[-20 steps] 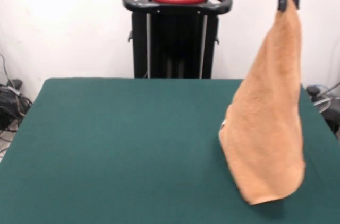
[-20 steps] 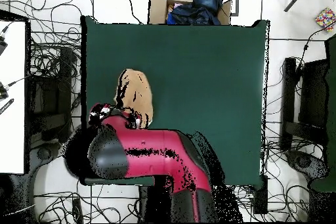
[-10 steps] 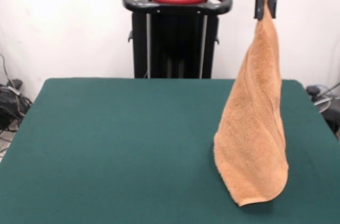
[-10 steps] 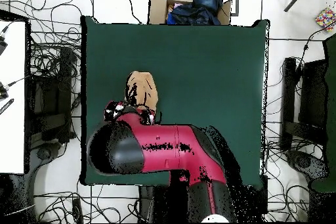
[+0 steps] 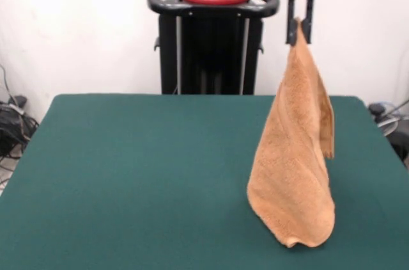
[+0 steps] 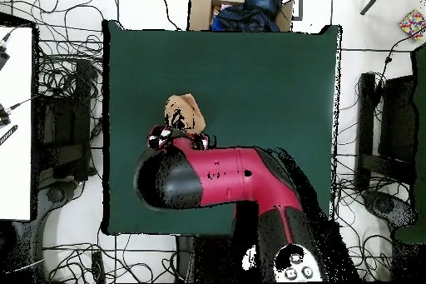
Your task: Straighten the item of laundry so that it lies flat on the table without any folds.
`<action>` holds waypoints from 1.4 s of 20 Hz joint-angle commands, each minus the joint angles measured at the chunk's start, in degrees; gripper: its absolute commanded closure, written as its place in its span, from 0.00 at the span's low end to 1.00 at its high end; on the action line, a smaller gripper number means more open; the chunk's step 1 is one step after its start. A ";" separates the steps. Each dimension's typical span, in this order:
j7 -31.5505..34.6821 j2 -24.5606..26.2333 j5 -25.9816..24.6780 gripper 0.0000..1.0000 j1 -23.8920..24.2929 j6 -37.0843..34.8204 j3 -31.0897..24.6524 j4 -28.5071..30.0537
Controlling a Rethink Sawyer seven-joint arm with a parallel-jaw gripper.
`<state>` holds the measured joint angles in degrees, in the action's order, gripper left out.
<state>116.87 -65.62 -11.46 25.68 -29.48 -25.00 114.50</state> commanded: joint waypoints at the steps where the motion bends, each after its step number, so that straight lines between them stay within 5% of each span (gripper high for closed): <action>1: -12.94 5.39 -4.51 1.00 5.59 0.92 -7.84 2.57; 28: -26.65 14.04 -10.21 1.00 21.21 -10.10 -18.13 -8.89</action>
<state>104.15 -55.58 -18.59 45.12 -31.51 -38.25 110.07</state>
